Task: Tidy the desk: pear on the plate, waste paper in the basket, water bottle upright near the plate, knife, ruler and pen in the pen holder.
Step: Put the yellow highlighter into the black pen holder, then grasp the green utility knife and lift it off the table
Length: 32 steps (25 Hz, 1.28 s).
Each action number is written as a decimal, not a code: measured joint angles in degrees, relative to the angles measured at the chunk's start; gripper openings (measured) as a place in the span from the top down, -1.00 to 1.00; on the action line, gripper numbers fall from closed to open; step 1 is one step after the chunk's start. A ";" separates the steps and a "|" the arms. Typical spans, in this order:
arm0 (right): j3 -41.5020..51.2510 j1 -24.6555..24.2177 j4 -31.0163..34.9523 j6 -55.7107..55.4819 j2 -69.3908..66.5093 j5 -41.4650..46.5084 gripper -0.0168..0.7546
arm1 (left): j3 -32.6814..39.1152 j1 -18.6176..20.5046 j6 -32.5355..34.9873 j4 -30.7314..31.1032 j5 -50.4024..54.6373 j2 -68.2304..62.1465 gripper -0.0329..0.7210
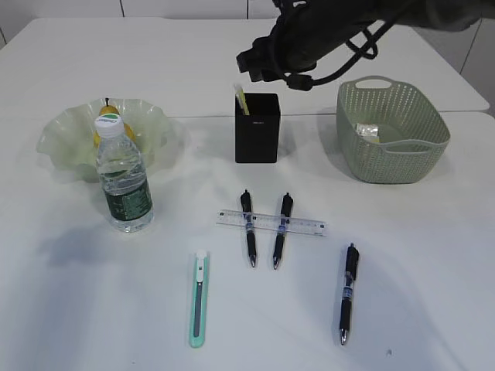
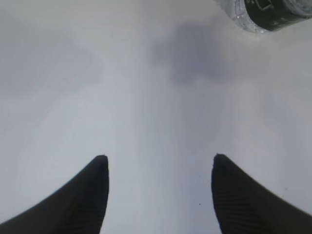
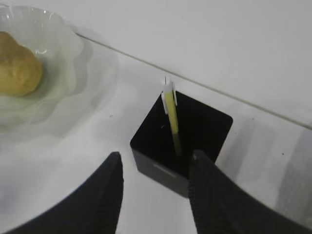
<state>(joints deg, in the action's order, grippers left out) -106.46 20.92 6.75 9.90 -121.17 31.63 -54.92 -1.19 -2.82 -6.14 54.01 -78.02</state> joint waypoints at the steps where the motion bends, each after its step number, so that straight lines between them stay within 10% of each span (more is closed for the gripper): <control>1: 0.00 0.00 0.00 0.00 1.16 2.09 0.09 | 0.00 0.00 0.00 0.00 0.25 0.00 -0.32; 14: -0.09 0.00 -8.00 -9.90 14.65 37.21 0.09 | 0.00 0.00 0.00 -0.84 2.37 0.00 -0.32; 32: 32.93 0.00 -7.49 -12.55 37.91 39.34 0.08 | 0.00 -0.22 0.00 -2.69 5.52 0.14 -0.32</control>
<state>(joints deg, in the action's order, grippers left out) -73.53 20.92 -0.74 -2.65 -83.25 70.97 -54.92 -1.41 -2.82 -8.83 59.53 -77.88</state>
